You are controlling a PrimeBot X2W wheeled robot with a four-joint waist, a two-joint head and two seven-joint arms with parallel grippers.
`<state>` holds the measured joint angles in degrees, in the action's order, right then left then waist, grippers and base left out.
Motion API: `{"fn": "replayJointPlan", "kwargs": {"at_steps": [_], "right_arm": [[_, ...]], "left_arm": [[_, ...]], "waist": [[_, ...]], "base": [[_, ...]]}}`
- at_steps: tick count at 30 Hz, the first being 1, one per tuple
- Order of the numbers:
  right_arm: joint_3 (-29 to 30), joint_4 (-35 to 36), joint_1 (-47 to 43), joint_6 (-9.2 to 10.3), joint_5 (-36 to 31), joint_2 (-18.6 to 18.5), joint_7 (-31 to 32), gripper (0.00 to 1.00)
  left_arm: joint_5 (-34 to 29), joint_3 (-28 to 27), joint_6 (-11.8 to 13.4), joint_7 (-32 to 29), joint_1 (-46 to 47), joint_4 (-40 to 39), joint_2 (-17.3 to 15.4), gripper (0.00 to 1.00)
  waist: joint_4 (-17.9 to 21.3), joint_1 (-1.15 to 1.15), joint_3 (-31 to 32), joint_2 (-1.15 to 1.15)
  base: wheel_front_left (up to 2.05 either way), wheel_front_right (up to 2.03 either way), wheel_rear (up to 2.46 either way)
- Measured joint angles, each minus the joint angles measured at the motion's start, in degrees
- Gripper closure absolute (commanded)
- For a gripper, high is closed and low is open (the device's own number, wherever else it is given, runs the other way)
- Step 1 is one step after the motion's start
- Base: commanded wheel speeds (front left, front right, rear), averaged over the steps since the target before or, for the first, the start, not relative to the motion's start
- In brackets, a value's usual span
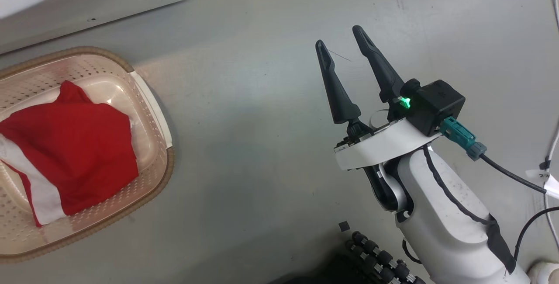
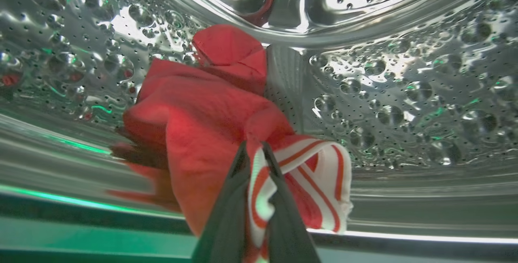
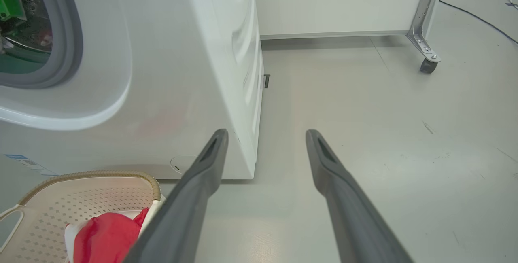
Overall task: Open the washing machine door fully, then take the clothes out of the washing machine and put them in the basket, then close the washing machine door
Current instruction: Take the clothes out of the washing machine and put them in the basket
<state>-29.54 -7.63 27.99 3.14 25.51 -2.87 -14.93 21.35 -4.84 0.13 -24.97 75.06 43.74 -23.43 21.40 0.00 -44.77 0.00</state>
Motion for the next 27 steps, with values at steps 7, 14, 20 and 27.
{"fn": "replayJointPlan", "kwargs": {"at_steps": [7,14,20,27], "right_arm": [[0.80,-1.40,0.00,-0.01,-1.14,0.00,0.00,0.00],[1.01,-3.42,-0.27,-0.19,-2.35,-0.07,0.00,0.00],[1.52,-4.63,-0.46,-0.69,-3.47,-0.14,0.00,0.00],[2.37,-6.22,-3.30,-1.01,-3.99,-0.32,0.00,0.00]], "left_arm": [[1.37,0.04,-1.92,6.98,-3.21,-0.38,3.28,1.00],[0.55,1.62,-3.52,14.84,-8.84,-0.79,5.52,1.00],[-0.29,2.96,-3.96,21.42,-12.61,-2.15,6.98,1.00],[-1.54,3.79,-4.03,30.18,-19.56,-4.46,9.95,1.00]], "waist": [[-1.88,0.00,1.85,0.00],[-3.92,0.00,4.67,0.00],[-5.78,0.00,7.51,0.00],[-8.20,0.00,12.19,0.00]], "base": [[0.00,0.00,0.00],[0.00,0.00,0.00],[0.00,0.00,0.00],[0.00,0.00,0.00]]}}
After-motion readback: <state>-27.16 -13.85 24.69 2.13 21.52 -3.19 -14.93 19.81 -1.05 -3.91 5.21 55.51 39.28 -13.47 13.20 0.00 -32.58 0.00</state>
